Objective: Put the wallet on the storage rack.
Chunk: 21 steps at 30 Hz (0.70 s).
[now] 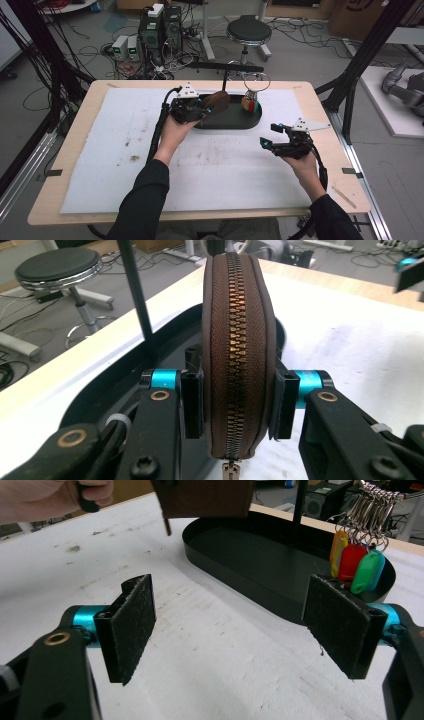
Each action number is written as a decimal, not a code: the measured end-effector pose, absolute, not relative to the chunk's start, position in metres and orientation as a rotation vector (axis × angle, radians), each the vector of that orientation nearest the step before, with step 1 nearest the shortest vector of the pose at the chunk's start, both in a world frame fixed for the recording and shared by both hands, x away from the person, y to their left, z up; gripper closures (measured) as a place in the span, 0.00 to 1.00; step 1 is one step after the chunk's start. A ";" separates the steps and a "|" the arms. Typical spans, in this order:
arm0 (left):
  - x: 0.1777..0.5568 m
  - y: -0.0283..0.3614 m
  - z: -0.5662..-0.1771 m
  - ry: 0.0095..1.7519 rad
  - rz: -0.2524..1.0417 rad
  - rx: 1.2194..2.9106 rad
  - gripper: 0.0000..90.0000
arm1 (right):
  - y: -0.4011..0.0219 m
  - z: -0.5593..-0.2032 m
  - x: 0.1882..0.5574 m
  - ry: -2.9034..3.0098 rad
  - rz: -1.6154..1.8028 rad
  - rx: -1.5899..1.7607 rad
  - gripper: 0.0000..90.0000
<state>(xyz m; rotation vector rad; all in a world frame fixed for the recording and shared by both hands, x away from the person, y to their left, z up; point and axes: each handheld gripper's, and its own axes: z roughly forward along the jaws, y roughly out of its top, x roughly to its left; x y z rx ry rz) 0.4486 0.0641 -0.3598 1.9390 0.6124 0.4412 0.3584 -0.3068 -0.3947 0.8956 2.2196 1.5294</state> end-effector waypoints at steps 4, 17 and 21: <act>0.457 0.061 -0.364 0.613 0.475 1.952 0.74 | -0.306 -0.395 0.358 2.219 1.528 0.887 0.24; 0.478 0.061 -0.384 0.669 0.500 1.983 0.74 | -0.306 -0.395 0.359 2.223 1.536 0.885 0.24; 0.486 0.057 -0.388 0.681 0.489 2.002 0.74 | -0.306 -0.395 0.359 2.222 1.535 0.880 0.24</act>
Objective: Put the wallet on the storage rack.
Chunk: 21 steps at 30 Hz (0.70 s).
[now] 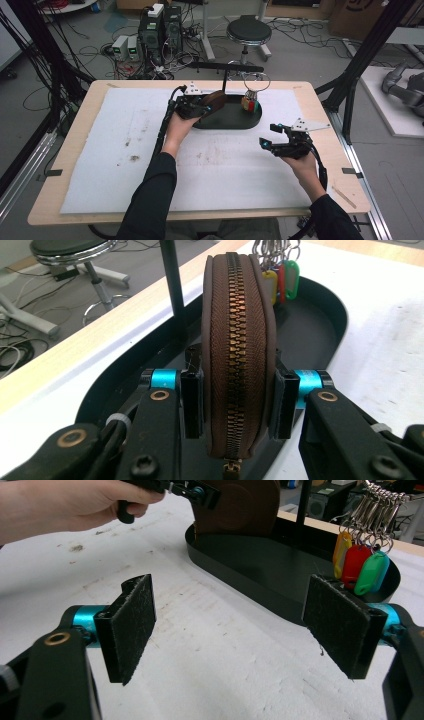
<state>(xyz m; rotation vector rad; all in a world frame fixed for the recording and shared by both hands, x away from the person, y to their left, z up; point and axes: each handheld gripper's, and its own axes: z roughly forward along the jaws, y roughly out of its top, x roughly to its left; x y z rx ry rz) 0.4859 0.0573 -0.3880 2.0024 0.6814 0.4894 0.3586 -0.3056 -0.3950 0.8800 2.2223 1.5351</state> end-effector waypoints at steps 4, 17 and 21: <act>0.490 0.051 -0.393 0.681 0.473 2.008 0.74 | -0.306 -0.395 0.359 2.224 1.539 0.884 0.25; 0.498 0.034 -0.418 0.697 0.411 1.999 0.74 | -0.306 -0.395 0.358 2.228 1.545 0.882 0.25; 0.500 0.034 -0.422 0.714 0.400 1.984 0.73 | -0.307 -0.394 0.358 2.223 1.545 0.881 0.25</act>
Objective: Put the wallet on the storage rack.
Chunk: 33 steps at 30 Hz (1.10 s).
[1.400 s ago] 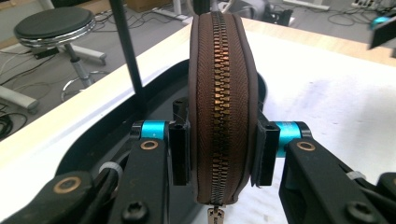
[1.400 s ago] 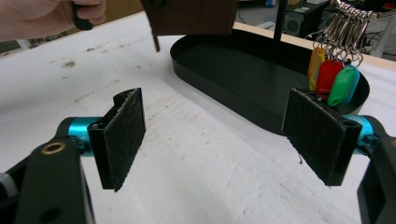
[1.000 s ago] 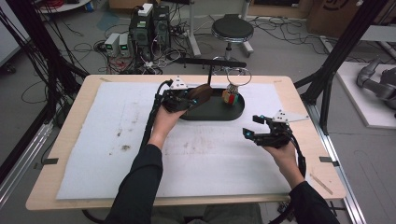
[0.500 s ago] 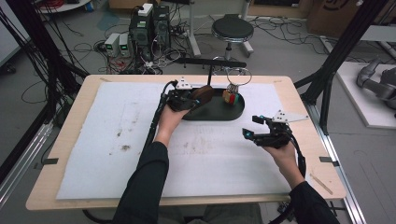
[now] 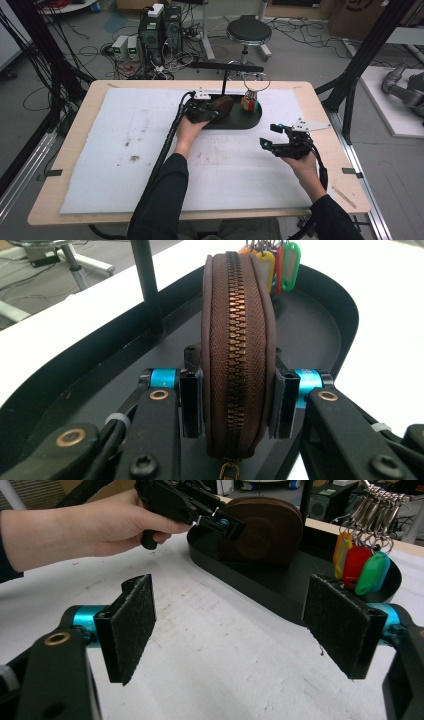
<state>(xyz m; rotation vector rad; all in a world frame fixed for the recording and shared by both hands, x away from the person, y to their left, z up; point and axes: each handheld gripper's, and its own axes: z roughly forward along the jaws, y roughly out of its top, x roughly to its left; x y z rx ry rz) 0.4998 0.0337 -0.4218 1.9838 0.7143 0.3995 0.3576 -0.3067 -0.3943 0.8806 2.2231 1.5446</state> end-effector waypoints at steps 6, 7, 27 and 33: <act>0.501 0.034 -0.424 0.716 0.416 1.983 0.73 | -0.307 -0.395 0.358 2.225 1.544 0.884 0.25; 0.502 0.034 -0.425 0.720 0.407 1.983 0.73 | -0.307 -0.395 0.358 2.225 1.544 0.884 0.25; 0.501 0.032 -0.427 0.791 0.462 2.041 0.55 | -0.307 -0.395 0.357 2.227 1.542 0.888 0.25; 0.500 0.035 -0.424 0.851 0.487 2.072 0.37 | -0.308 -0.396 0.358 2.225 1.544 0.883 0.25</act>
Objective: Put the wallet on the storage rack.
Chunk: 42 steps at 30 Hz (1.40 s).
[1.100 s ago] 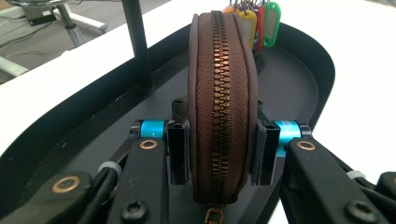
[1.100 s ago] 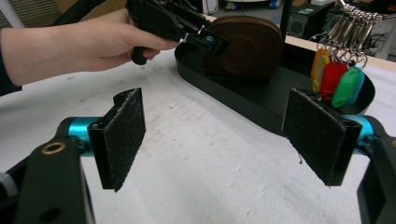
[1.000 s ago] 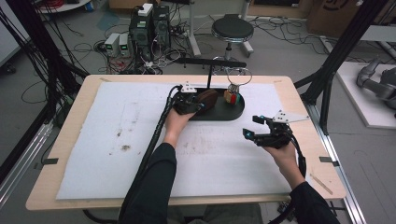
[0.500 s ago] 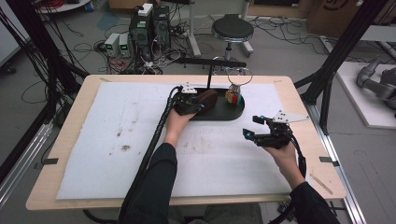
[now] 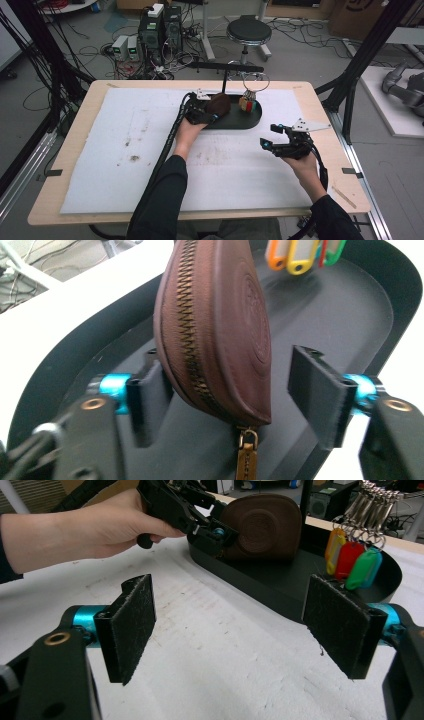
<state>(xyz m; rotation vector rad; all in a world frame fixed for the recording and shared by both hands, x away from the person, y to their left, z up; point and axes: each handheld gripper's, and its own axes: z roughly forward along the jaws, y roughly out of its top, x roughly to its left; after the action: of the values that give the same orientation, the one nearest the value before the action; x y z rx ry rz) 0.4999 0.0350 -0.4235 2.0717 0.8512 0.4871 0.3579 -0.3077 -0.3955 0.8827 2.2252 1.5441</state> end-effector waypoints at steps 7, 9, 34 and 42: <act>0.485 0.043 -0.408 0.835 0.551 2.049 0.31 | -0.308 -0.395 0.357 2.224 1.543 0.884 0.24; 0.477 0.046 -0.403 0.812 0.574 2.048 0.30 | -0.308 -0.395 0.357 2.223 1.546 0.887 0.25; 0.355 0.123 -0.377 0.669 0.453 1.865 0.30 | -0.316 -0.397 0.356 2.223 1.515 0.909 0.24; 0.327 0.156 -0.388 0.665 0.498 1.832 0.28 | -0.319 -0.397 0.357 2.214 1.505 0.914 0.24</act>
<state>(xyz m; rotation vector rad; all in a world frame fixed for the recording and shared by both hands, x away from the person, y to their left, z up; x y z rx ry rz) 0.3274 0.1565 -0.3877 1.8323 0.6646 0.4984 0.3572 -0.3193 -0.3966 0.9142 2.2141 1.5055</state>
